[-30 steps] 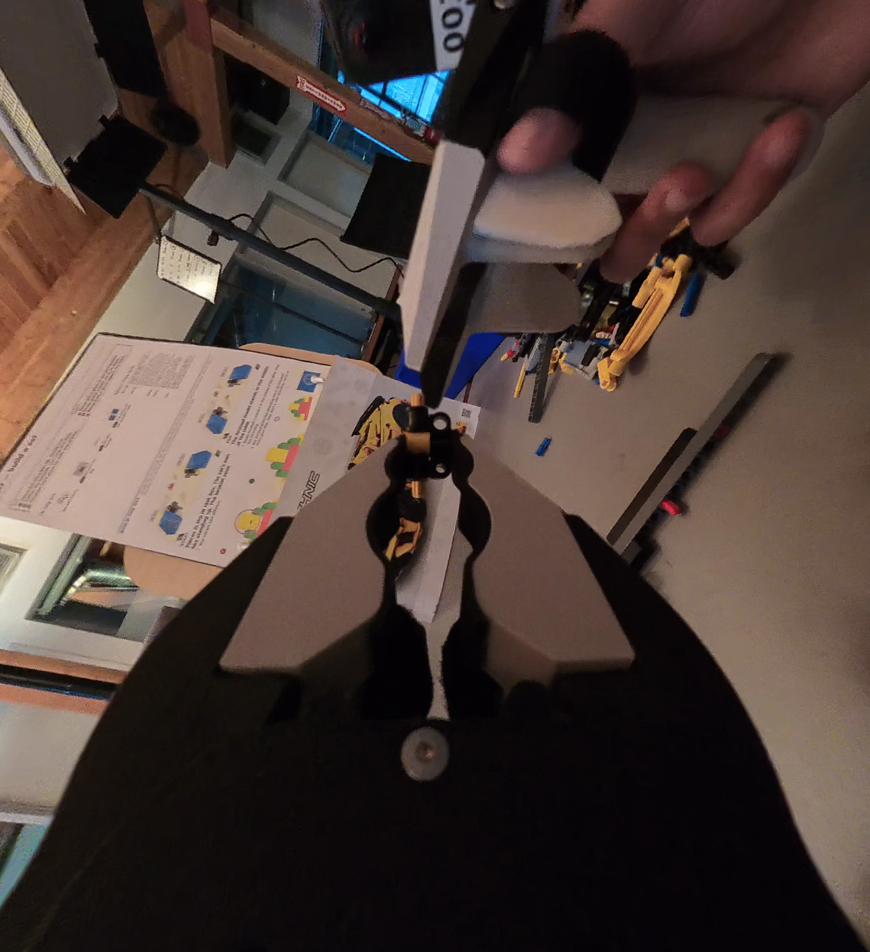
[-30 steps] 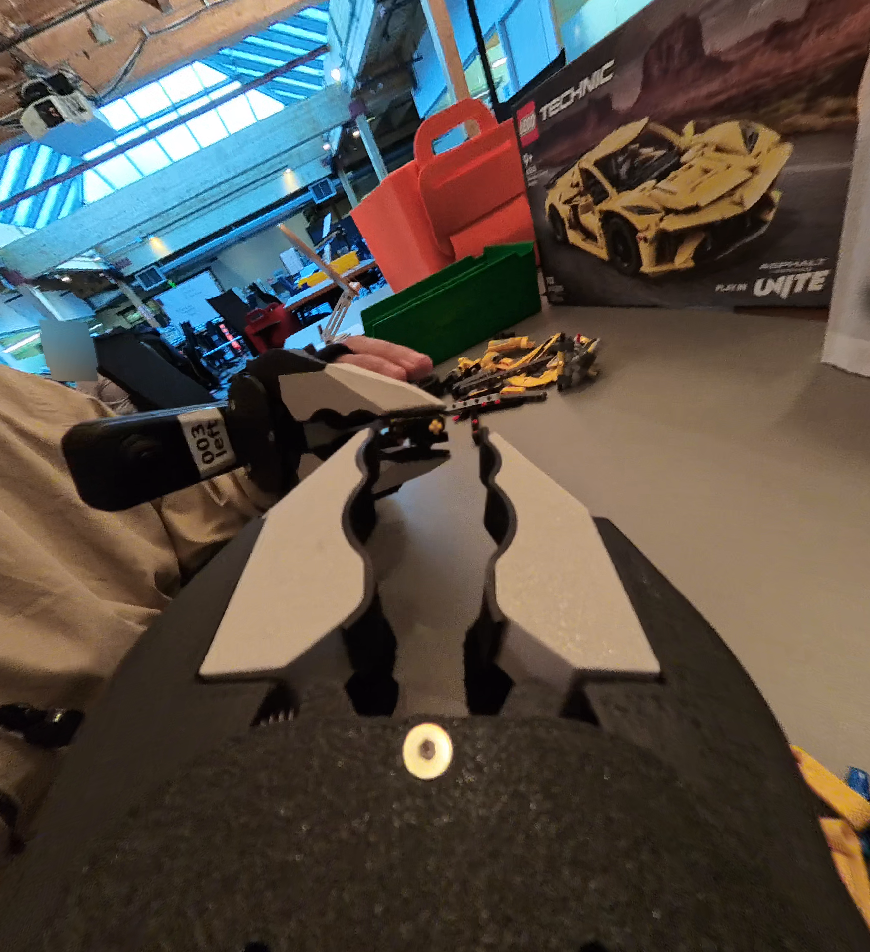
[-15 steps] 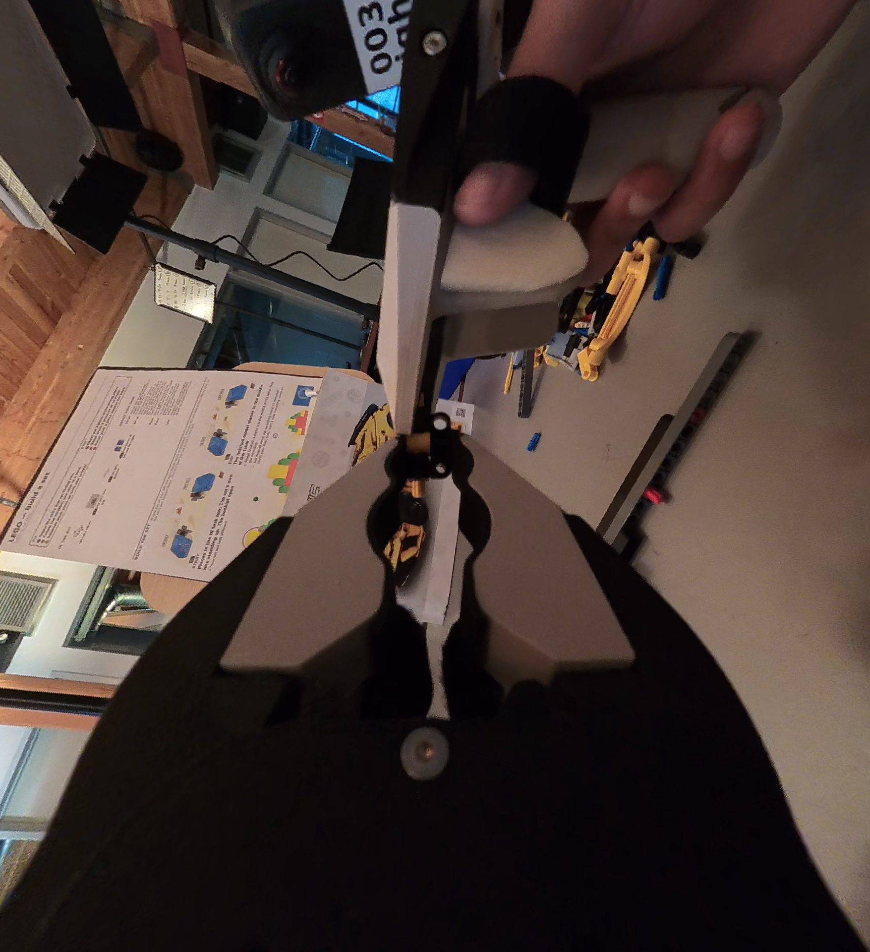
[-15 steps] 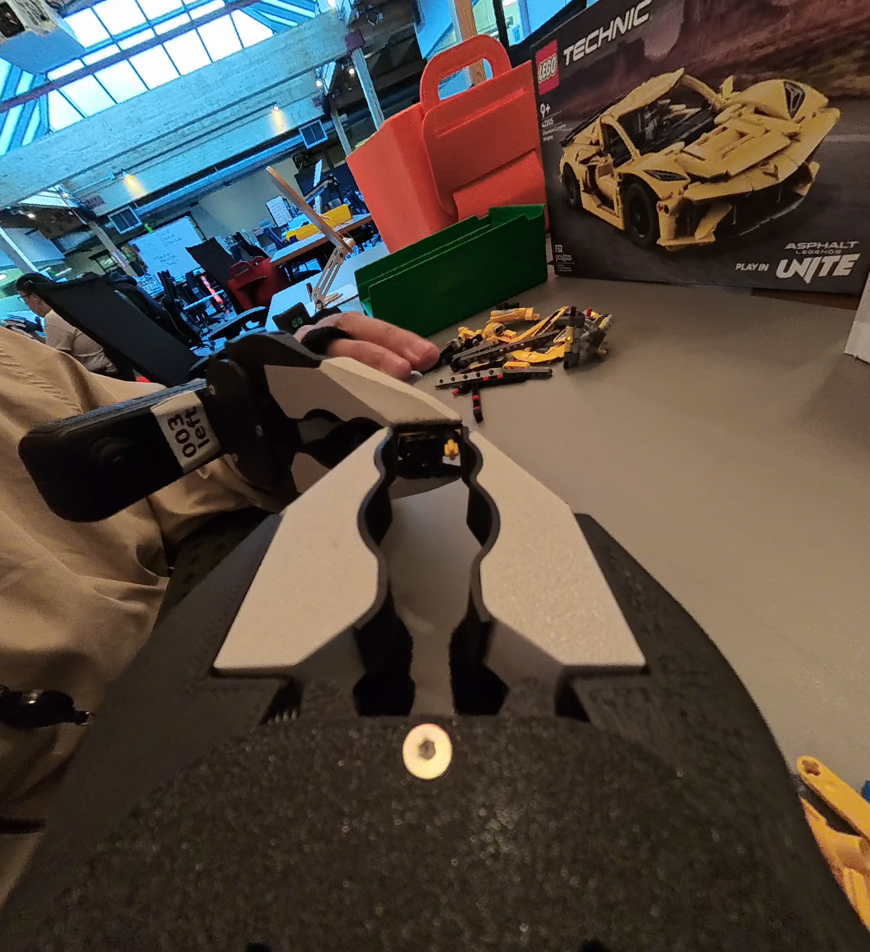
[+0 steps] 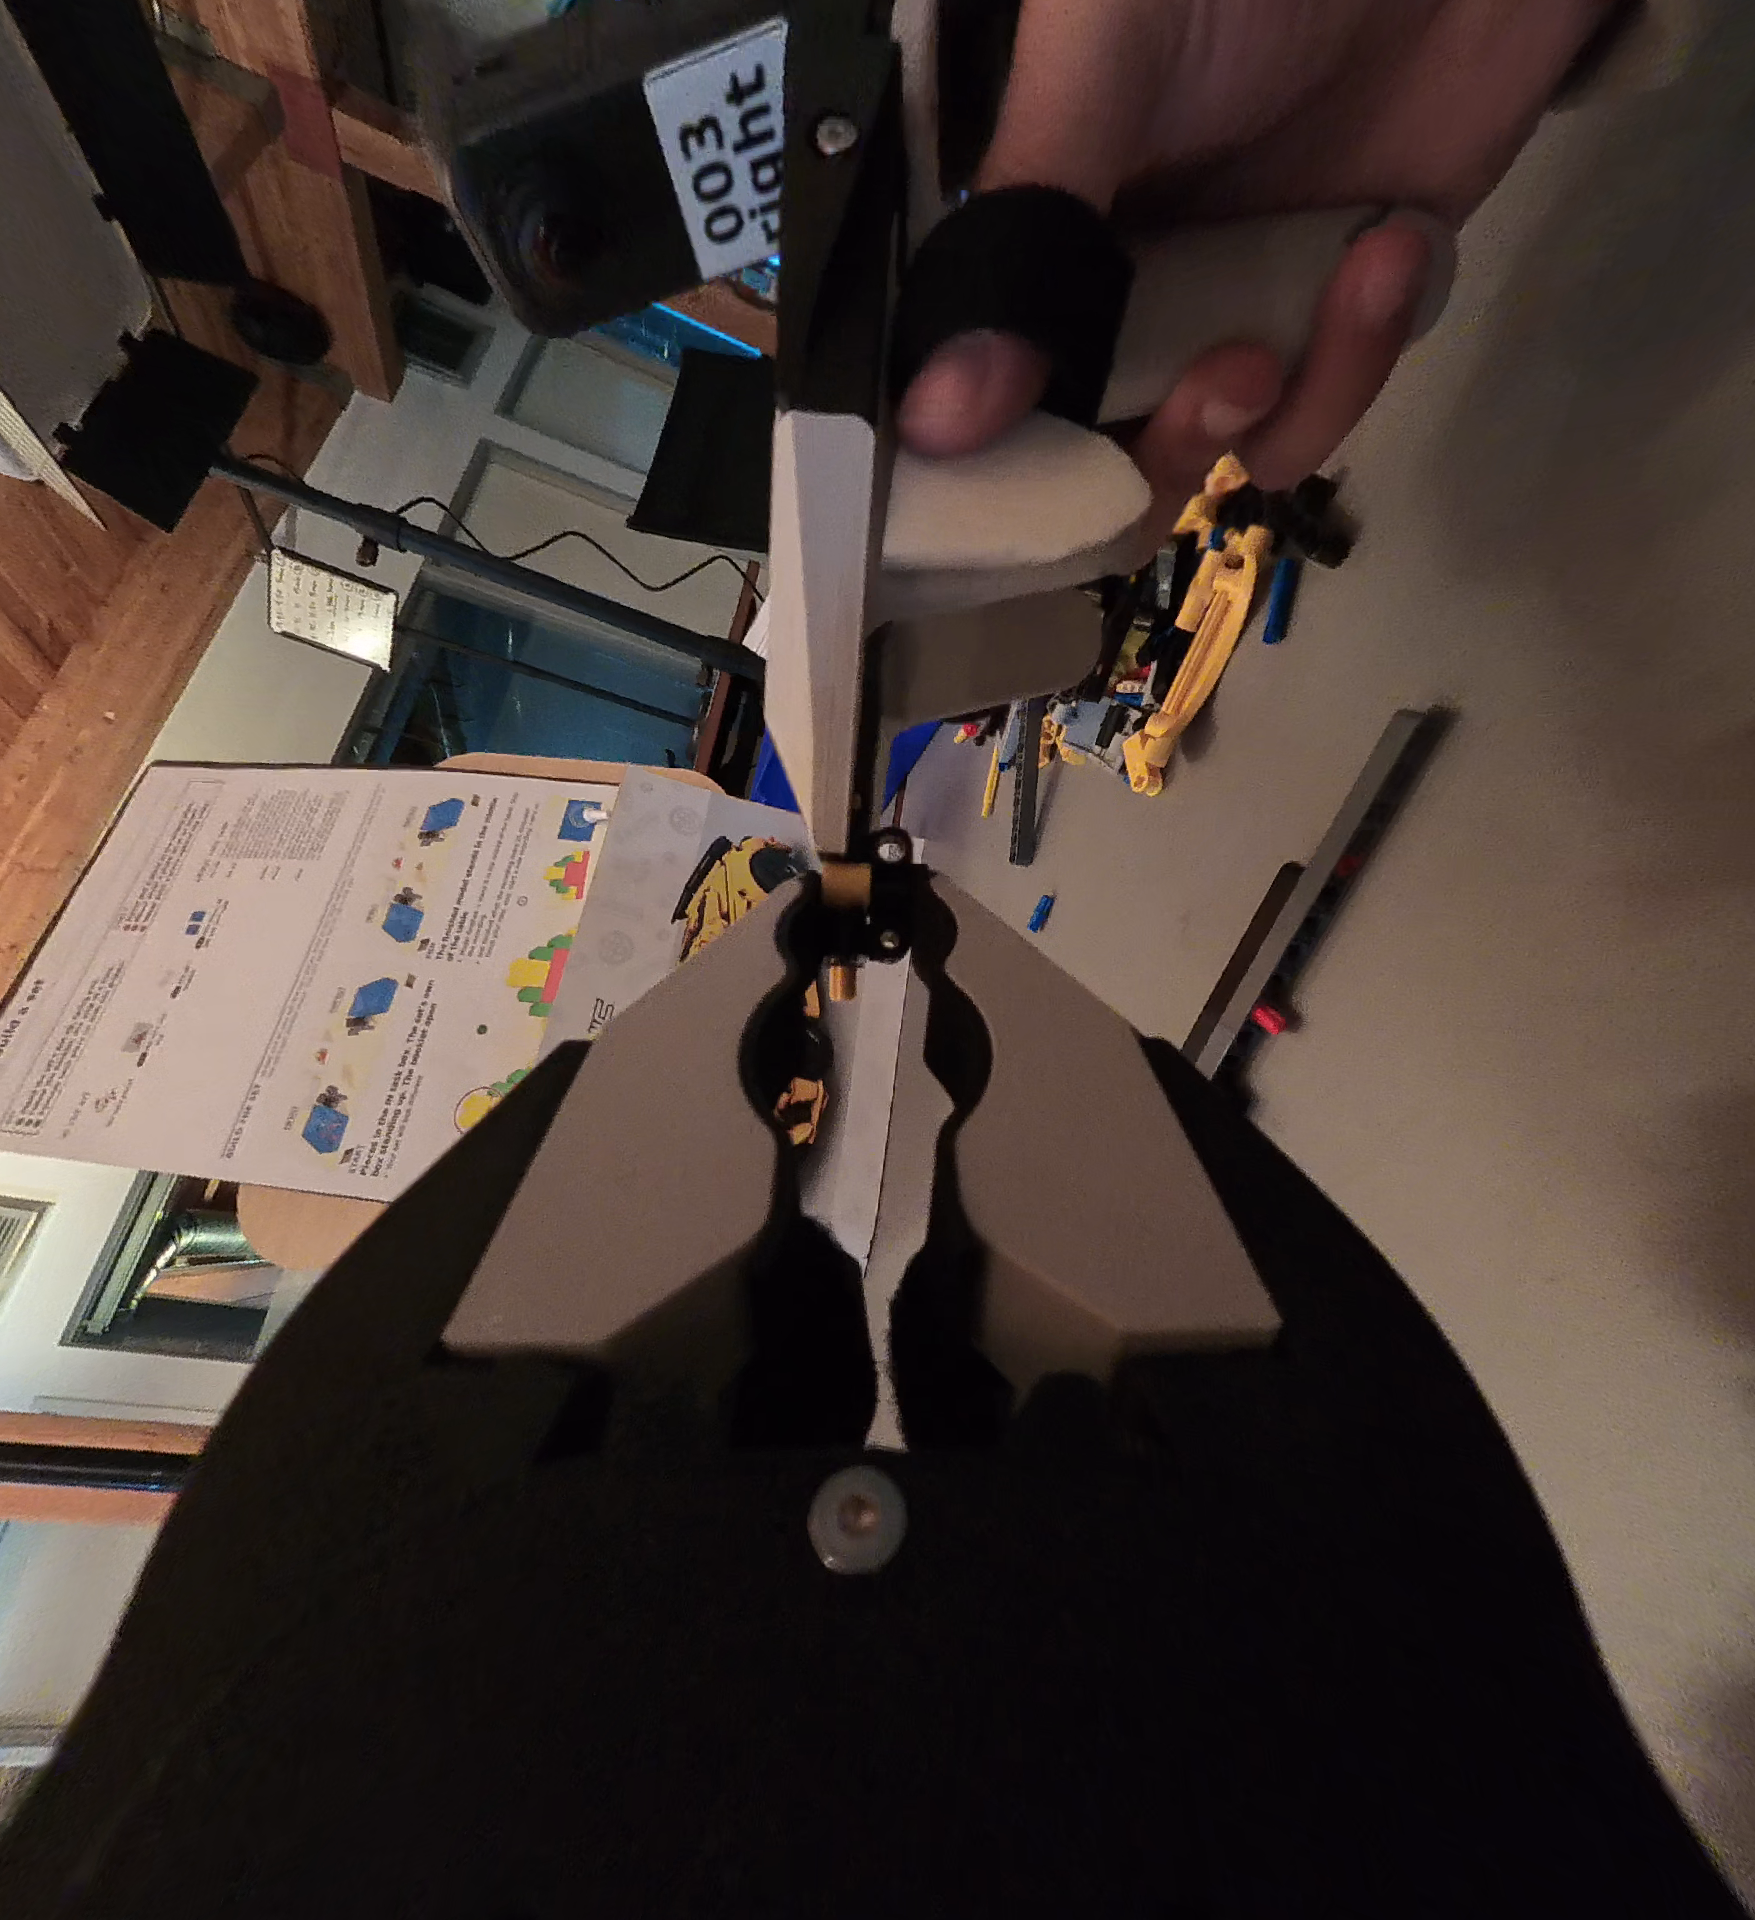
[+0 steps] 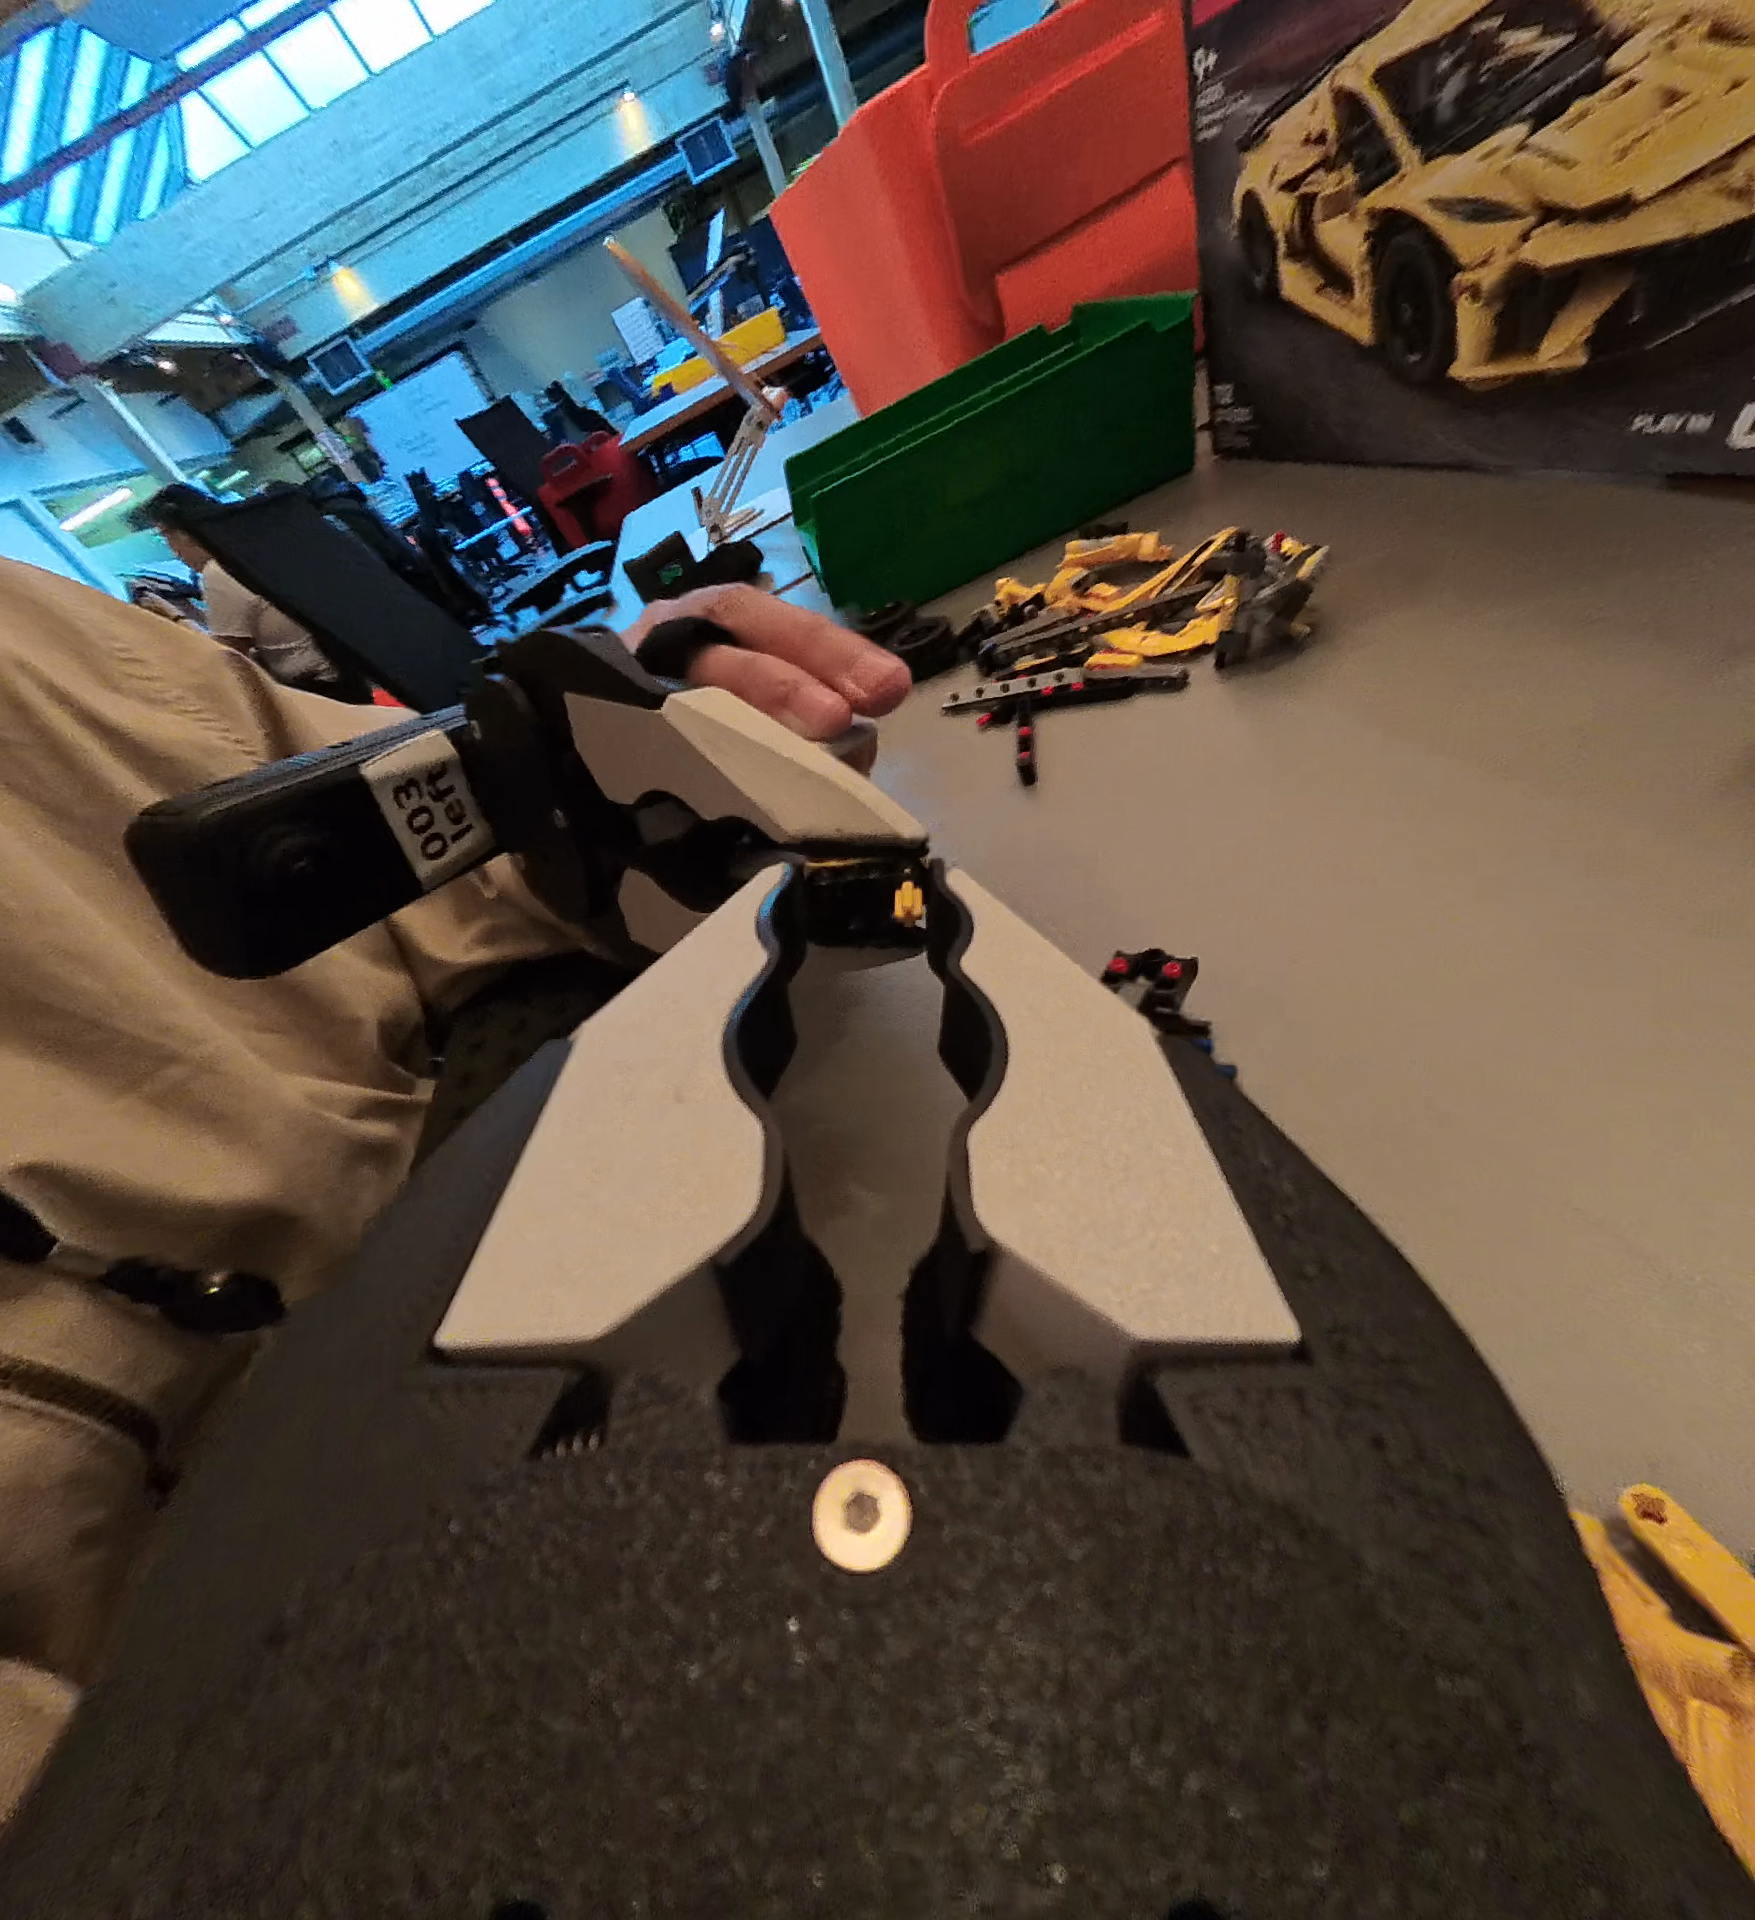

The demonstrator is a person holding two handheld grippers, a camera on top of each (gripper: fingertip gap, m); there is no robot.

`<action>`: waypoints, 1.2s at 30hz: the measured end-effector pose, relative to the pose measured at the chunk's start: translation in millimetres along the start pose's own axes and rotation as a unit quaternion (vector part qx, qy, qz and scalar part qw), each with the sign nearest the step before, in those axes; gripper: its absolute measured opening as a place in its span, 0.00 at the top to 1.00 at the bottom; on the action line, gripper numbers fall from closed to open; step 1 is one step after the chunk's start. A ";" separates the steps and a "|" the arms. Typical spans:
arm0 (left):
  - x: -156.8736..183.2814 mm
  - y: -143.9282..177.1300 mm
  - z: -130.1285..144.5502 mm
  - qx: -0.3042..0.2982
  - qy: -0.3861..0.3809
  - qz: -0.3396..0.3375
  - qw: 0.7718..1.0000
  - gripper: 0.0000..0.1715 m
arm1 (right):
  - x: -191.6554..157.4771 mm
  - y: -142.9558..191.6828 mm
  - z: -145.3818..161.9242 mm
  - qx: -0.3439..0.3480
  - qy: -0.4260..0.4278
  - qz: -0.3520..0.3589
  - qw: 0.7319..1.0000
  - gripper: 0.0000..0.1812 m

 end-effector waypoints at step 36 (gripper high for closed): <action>-0.7 10.3 0.7 0.059 0.316 0.095 0.942 0.89 | 4.5 7.7 0.4 0.031 -0.168 -0.064 0.983 0.88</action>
Point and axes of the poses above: each gripper's, where its closed fingertips meet, y back along the fingers, z out of its underside, x = y × z across the jaws, the point moved 1 cm from there along y, back along the fingers, and after that the axes turned 8 degrees about x, right-handed, at the moved point
